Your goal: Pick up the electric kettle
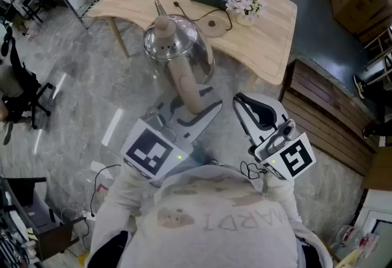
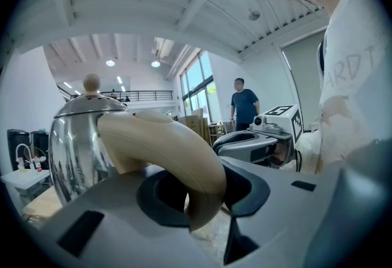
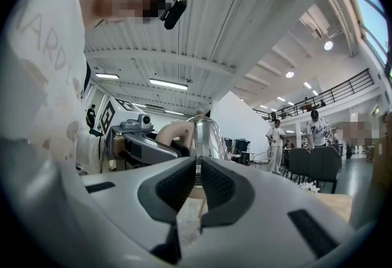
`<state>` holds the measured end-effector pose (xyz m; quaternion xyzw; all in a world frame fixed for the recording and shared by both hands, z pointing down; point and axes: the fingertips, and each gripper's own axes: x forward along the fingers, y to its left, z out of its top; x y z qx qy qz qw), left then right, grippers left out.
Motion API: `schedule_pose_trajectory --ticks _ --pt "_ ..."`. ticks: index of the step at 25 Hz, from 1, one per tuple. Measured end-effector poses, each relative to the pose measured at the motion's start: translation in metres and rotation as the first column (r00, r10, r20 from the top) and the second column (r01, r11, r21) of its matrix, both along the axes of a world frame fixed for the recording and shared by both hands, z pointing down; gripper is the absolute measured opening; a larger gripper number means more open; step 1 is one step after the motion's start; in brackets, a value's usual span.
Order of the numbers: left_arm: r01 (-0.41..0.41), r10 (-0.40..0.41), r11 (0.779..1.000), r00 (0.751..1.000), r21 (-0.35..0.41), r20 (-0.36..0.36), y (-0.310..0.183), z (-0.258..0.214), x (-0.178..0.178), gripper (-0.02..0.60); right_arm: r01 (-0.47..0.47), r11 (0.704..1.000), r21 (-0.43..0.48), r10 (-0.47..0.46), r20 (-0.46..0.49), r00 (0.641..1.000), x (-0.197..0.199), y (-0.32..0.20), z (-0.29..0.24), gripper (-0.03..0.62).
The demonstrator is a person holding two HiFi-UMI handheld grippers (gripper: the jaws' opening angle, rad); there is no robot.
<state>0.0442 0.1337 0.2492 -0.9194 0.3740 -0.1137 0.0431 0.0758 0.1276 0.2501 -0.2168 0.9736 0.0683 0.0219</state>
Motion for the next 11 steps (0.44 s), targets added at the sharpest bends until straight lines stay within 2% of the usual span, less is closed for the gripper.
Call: schedule_pose_trajectory --ticks 11 --pt "-0.008 0.007 0.999 1.000 0.039 0.022 -0.0002 -0.0051 -0.0014 0.121 0.007 1.000 0.018 -0.007 0.011 1.000 -0.0060 -0.0028 -0.0027 0.034"
